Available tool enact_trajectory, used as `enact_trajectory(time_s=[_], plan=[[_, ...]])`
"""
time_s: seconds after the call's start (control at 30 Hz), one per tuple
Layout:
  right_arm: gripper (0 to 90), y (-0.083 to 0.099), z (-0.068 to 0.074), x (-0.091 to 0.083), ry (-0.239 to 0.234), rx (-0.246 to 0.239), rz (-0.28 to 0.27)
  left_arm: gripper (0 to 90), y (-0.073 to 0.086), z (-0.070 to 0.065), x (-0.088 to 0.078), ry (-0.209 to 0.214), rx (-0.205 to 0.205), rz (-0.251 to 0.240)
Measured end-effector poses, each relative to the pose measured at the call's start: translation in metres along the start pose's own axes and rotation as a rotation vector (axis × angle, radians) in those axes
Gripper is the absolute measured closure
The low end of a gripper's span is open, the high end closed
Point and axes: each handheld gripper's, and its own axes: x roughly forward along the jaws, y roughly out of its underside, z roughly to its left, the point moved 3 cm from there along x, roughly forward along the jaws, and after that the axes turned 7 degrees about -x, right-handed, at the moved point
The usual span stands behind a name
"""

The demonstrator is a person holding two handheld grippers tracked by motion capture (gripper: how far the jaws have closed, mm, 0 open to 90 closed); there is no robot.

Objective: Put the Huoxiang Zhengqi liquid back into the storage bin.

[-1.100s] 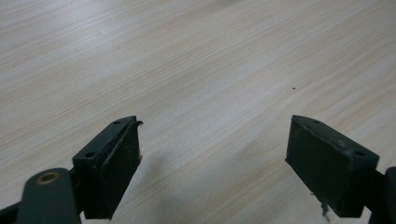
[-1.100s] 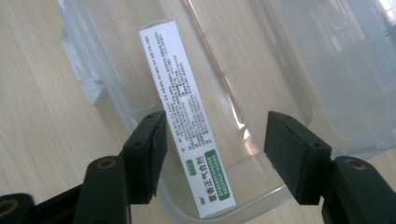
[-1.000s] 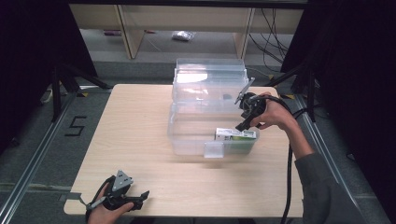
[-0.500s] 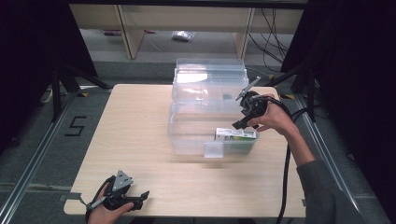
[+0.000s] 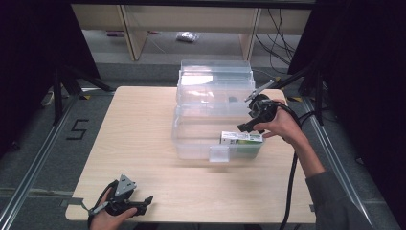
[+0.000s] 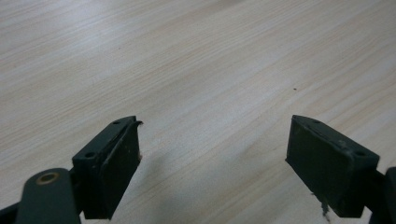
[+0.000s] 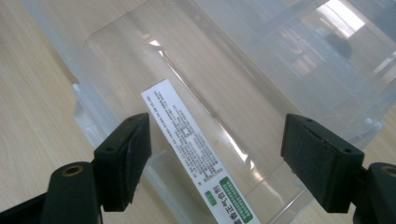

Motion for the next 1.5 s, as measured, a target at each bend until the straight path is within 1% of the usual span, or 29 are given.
enact_trajectory(time_s=[0.03, 0.07, 0.1, 0.13, 0.3, 0.37, 0.4, 0.5, 0.53, 0.57, 0.63, 0.67, 0.83, 0.87, 0.93, 0.97, 1.0, 1.07, 1.13, 1.2, 1.23, 1.27, 1.3, 1.33, 1.37, 1.4, 1.43, 1.47, 1.5], plan=[[26.1, 0.000, 0.002, -0.001, 0.002, 0.009, 0.001, 16.7, 0.000, 0.000, 0.000, -0.004, 0.003, 0.003], [26.3, 0.000, 0.004, -0.003, 0.000, 0.003, -0.014, 16.7, 0.000, -0.001, 0.001, -0.003, -0.019, -0.012], [26.3, 0.000, 0.004, -0.003, 0.000, 0.003, -0.014, 16.7, 0.000, -0.001, 0.001, -0.003, -0.019, -0.012], [26.3, 0.000, 0.005, -0.003, 0.004, 0.002, -0.018, 16.7, 0.000, 0.000, 0.000, 0.001, 0.004, 0.001], [26.3, 0.003, 0.011, -0.002, 0.010, -0.002, -0.031, 16.7, 0.000, 0.000, 0.000, 0.000, 0.001, 0.001], [26.3, 0.004, 0.015, -0.002, -0.002, 0.023, -0.027, 16.7, 0.000, 0.000, 0.000, 0.000, 0.000, 0.001], [26.3, 0.005, 0.017, -0.003, 0.003, 0.008, -0.042, 16.7, 0.000, 0.000, 0.000, 0.000, 0.000, 0.001], [26.3, 0.006, 0.021, -0.004, -0.005, 0.021, -0.047, 16.7, 0.000, 0.000, 0.000, 0.004, 0.005, 0.003], [26.3, 0.007, 0.021, -0.005, 0.002, 0.002, -0.051, 16.7, 0.000, 0.000, 0.000, 0.000, 0.002, -0.001], [25.9, 0.007, 0.024, -0.005, 0.002, 0.024, -0.048, 16.7, 0.000, 0.000, 0.000, 0.001, 0.002, 0.000], [25.9, 0.009, 0.024, -0.005, 0.011, 0.008, -0.060, 16.7, 0.000, 0.000, 0.000, 0.000, 0.003, 0.000], [25.9, 0.010, 0.026, -0.005, 0.009, 0.021, -0.058, 16.7, 0.000, 0.000, 0.000, 0.000, 0.003, 0.000], [26.4, 0.015, 0.030, -0.003, 0.002, 0.019, -0.077, 16.7, 0.000, 0.000, 0.000, -0.004, -0.001, -0.007], [26.4, 0.016, 0.032, -0.001, 0.002, 0.030, -0.087, 16.7, 0.000, 0.000, 0.000, 0.000, 0.001, -0.002], [26.4, 0.016, 0.032, -0.001, 0.004, 0.028, -0.084, 16.7, 0.000, 0.000, 0.000, 0.001, 0.001, -0.002], [26.4, 0.017, 0.032, -0.001, 0.008, 0.009, -0.084, 16.7, 0.000, 0.000, 0.000, 0.000, 0.001, -0.001], [26.4, 0.017, 0.032, 0.000, 0.006, 0.009, -0.098, 16.7, 0.000, 0.000, 0.000, 0.001, 0.000, -0.001], [26.4, 0.018, 0.035, 0.000, 0.000, 0.037, -0.095, 16.7, 0.000, 0.000, 0.000, 0.000, -0.002, -0.001], [26.4, 0.019, 0.037, 0.001, -0.019, 0.030, -0.105, 16.7, 0.000, 0.000, 0.000, 0.000, 0.000, 0.001], [26.4, 0.019, 0.039, 0.003, -0.019, 0.043, -0.127, 16.7, 0.000, 0.000, 0.000, 0.001, 0.001, 0.000], [26.4, 0.019, 0.040, 0.001, -0.035, 0.060, -0.109, 16.7, 0.000, 0.000, 0.000, 0.001, 0.003, 0.001], [26.3, 0.020, 0.040, 0.002, -0.026, 0.051, -0.115, 16.7, 0.000, 0.000, 0.000, 0.001, 0.002, 0.000], [26.3, 0.021, 0.040, 0.005, -0.011, 0.020, -0.143, 16.7, 0.000, 0.000, 0.000, 0.001, 0.002, 0.000], [26.3, 0.022, 0.040, 0.004, -0.016, 0.013, -0.132, 16.7, 0.000, 0.000, 0.000, 0.001, 0.002, 0.000], [26.2, 0.022, 0.042, 0.003, -0.029, 0.045, -0.126, 16.7, 0.000, -0.001, 0.000, -0.004, -0.001, -0.011], [26.0, 0.023, 0.043, 0.003, -0.022, 0.045, -0.125, 16.7, 0.000, -0.002, 0.001, 0.003, -0.017, -0.016], [25.8, 0.023, 0.045, 0.002, -0.029, 0.065, -0.111, 16.7, 0.000, -0.001, 0.000, 0.002, -0.003, -0.004], [25.7, 0.023, 0.045, 0.003, -0.026, 0.052, -0.118, 16.7, 0.000, -0.001, 0.001, 0.001, -0.008, -0.010], [25.7, 0.023, 0.048, 0.004, -0.027, 0.072, -0.132, 16.7, 0.000, -0.002, 0.001, 0.002, -0.018, -0.019]])
